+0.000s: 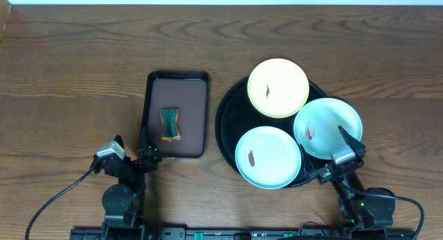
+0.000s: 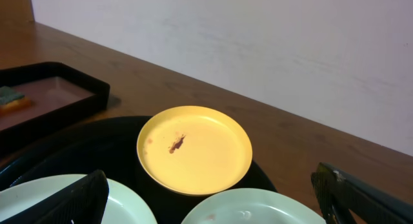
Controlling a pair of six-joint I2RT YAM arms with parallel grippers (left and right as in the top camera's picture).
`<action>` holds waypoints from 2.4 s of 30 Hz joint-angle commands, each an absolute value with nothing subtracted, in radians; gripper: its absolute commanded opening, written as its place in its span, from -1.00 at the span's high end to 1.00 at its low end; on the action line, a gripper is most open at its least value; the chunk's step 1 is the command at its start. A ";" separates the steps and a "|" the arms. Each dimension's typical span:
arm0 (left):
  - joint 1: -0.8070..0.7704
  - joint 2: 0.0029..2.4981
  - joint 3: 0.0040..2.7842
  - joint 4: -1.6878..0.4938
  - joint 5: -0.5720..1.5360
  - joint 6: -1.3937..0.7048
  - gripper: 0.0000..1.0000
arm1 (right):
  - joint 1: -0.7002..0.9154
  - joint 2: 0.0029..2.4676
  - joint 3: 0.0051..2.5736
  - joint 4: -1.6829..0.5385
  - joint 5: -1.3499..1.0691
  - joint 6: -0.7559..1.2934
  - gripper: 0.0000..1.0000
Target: Clean dirty plates on tray and stack at the side
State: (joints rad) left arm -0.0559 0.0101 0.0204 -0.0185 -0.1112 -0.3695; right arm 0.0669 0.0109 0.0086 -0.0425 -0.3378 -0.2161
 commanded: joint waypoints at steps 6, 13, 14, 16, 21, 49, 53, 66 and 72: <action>-0.054 0.005 0.004 -0.061 -0.123 -0.371 -0.61 | 0.073 0.010 0.006 -0.045 -0.333 -0.222 -0.98; -0.054 0.005 0.004 -0.062 -0.123 -0.371 -0.61 | 0.073 0.010 0.006 -0.045 -0.333 -0.222 -0.99; -0.054 0.005 0.004 -0.061 -0.123 -0.371 -0.62 | 0.073 0.010 0.006 -0.045 -0.333 -0.222 -0.98; -0.054 0.005 0.004 -0.062 -0.123 -0.371 -0.62 | 0.073 0.010 0.006 -0.045 -0.333 -0.222 -0.98; -0.054 0.005 0.004 -0.062 -0.124 -0.371 -0.61 | 0.073 0.010 0.006 -0.045 -0.333 -0.222 -0.99; -0.054 0.005 0.004 -0.061 -0.123 -0.371 -0.62 | 0.073 0.010 0.006 -0.045 -0.333 -0.222 -0.98; -0.054 0.005 0.004 -0.061 -0.124 -0.371 -0.62 | 0.073 0.010 0.006 -0.045 -0.333 -0.222 -0.99; -0.054 0.005 0.007 0.032 0.108 -0.537 -0.62 | 0.073 0.010 0.006 -0.015 -0.538 -0.164 -0.98; -0.054 0.041 0.172 0.075 0.154 -0.488 -0.61 | 0.073 0.036 0.139 -0.033 -0.498 0.034 -0.99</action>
State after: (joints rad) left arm -0.0559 0.0120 0.0357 0.0845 0.0921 -0.5030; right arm 0.0669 0.0139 0.0307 -0.0086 -0.4862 -0.0898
